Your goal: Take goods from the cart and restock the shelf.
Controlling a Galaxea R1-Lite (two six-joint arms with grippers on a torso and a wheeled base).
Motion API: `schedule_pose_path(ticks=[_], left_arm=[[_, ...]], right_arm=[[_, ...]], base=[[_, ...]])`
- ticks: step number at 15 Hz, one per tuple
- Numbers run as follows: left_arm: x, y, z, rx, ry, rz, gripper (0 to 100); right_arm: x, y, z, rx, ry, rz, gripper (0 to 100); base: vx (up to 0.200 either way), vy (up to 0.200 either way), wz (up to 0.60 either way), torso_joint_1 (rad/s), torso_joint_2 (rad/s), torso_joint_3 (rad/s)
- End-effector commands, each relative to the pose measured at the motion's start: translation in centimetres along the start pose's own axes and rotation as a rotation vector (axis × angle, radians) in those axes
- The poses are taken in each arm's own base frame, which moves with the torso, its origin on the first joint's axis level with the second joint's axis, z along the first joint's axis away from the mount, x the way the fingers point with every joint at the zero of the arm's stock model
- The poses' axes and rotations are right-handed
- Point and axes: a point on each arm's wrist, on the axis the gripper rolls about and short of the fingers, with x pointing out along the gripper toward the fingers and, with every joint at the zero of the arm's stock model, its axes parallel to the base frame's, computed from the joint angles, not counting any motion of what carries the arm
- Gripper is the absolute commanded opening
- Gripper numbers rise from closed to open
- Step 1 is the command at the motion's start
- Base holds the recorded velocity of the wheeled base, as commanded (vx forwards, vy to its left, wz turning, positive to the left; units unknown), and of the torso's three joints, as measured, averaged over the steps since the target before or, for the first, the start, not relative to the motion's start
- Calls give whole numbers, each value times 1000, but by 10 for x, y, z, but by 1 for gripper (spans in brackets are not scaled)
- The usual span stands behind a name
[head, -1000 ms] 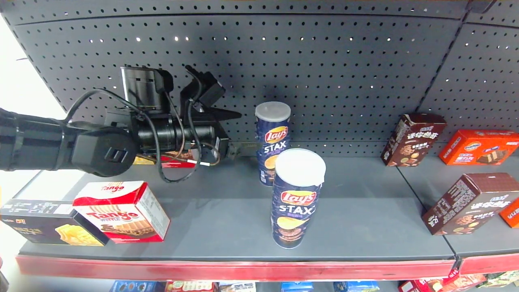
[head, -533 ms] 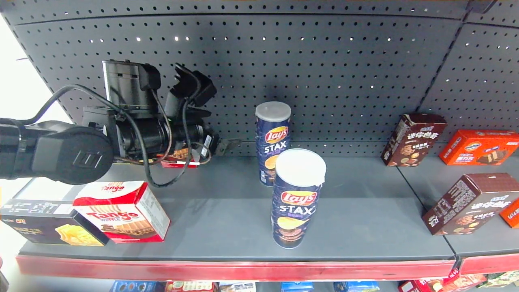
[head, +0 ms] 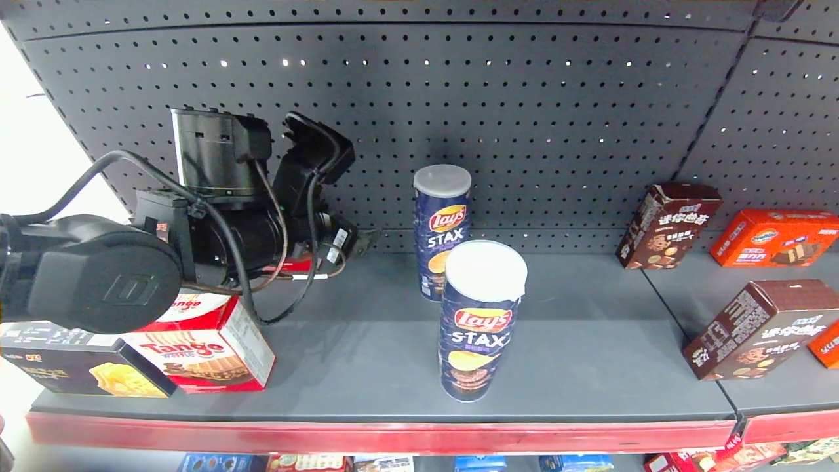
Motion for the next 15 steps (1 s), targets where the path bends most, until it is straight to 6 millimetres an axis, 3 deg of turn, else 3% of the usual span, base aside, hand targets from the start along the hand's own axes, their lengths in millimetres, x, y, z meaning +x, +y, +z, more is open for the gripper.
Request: schedule_pose_path(ticks=[1,5,15], left_arm=[[1,-11,-4,10,14,-31,100],[0,-32,-8,29,33,-87,100],[28,-56,-22,14,80,-110,100]], right_arm=[[0,0,0,0,1,0,100],[0,0,0,0,1,0,100],[0,0,0,0,1,0,100]], base=[[0,0,0,0,0,0],[0,0,0,0,0,0],[0,0,0,0,0,0]])
